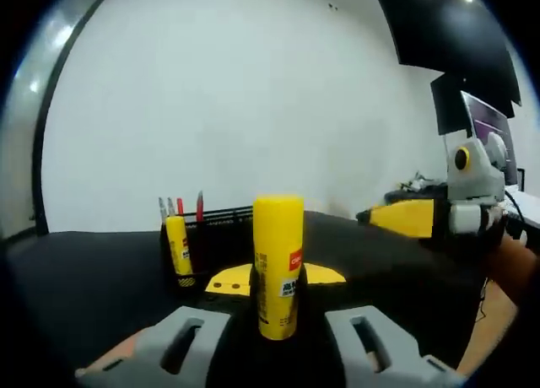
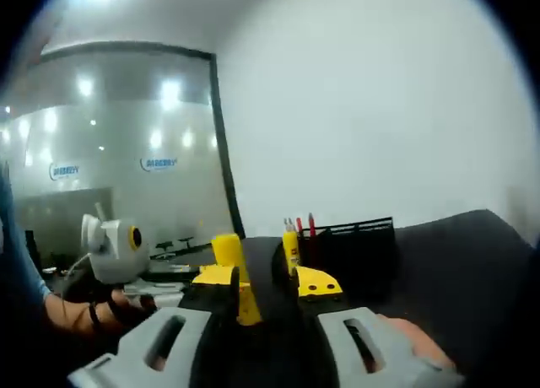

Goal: Pick up pens and glue sticks and place them into the holder.

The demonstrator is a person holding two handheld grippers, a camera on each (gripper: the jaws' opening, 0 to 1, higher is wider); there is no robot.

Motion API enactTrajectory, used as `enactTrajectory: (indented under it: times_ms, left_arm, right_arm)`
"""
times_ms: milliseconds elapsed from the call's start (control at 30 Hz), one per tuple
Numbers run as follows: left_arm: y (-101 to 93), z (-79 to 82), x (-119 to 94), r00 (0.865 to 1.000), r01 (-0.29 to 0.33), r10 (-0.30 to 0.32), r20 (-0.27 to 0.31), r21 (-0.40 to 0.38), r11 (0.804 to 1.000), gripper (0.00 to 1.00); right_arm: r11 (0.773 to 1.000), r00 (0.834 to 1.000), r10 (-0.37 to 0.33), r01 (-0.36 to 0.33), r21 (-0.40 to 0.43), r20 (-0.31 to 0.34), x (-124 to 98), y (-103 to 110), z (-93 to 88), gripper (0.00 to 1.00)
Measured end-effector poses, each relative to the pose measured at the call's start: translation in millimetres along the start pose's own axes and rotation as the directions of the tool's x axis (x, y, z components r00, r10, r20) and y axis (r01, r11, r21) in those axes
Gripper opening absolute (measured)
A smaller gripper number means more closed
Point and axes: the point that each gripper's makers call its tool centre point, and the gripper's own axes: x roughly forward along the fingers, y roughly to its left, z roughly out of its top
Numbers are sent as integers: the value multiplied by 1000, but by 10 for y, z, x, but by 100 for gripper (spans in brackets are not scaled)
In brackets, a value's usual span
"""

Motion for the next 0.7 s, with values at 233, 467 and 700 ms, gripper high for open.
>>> enactTrajectory:
  times_ms: [233,467,700]
  left_arm:
    - [-67,5,-41,1000,21,-21,18,20,1000,16]
    - [-70,47,-111,999,17,-20,41,60,998,16]
    - [-52,15,-142,999,19,-21,45,54,998,16]
  right_arm:
    - [994,990,63,-73,-80,-126,301,327,-55,25]
    - [990,981,37,-62,-129,-189,473,401,-206,25]
    - [988,982,27,-54,-143,-189,556,411,-197,18]
